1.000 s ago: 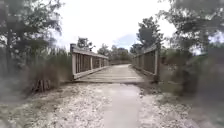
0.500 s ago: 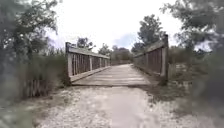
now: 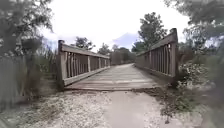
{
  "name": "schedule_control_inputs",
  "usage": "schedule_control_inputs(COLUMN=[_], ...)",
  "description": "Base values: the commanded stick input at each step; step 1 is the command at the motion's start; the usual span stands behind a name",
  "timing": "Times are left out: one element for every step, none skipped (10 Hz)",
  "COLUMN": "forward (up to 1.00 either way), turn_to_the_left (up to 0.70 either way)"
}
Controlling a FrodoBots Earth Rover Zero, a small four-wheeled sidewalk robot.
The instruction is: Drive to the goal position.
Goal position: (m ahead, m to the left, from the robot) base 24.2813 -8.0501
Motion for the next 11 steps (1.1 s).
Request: schedule_control_inputs(forward=[0.70,0.70,0.70,0.70,0.70,0.70,0.70,0.70,0.70,0.70,0.70], turn_to_the_left=[0.00,0.00,0.00,0.00,0.00,0.00,0.00,0.00,0.00,0.00,0.00])
